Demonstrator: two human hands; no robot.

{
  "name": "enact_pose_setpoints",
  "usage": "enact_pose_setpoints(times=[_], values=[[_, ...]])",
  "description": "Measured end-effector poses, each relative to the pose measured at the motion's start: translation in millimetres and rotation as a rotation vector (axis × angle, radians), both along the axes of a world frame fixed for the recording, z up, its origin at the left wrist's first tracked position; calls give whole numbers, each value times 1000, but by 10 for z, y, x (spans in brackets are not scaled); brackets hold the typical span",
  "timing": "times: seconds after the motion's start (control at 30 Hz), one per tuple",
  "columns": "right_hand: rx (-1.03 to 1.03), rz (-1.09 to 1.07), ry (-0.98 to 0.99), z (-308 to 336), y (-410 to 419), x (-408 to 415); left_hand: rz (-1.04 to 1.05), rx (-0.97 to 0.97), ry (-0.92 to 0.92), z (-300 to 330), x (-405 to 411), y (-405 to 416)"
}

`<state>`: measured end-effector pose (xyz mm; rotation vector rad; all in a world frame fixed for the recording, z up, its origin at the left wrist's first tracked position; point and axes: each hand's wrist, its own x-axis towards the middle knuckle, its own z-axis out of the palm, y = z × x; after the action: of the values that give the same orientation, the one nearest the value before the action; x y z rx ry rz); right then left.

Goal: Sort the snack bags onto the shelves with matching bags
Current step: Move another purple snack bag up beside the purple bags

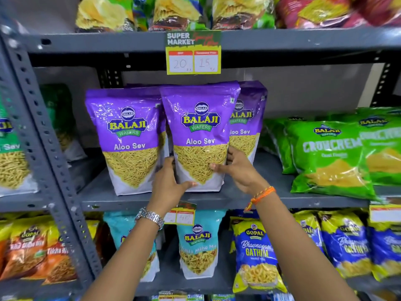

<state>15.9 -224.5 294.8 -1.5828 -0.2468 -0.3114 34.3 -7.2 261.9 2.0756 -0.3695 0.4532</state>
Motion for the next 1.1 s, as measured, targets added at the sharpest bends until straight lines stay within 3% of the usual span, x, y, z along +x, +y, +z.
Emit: enact_pose_setpoints(times=[0.3, 0.53, 0.87, 1.1], values=[[-10, -59, -33, 21, -719, -202, -136, -41, -3, 94, -92, -651], [-45, -56, 12, -65, -1085, -262, -118, -7, -29, 1, -165, -1009], [41, -28, 53, -105, -1166, -290, -108, 29, -27, -29, -167, -1094], [-50, -94, 20, -224, -1186, -370, -167, 79, 50, 17, -137, -1057]])
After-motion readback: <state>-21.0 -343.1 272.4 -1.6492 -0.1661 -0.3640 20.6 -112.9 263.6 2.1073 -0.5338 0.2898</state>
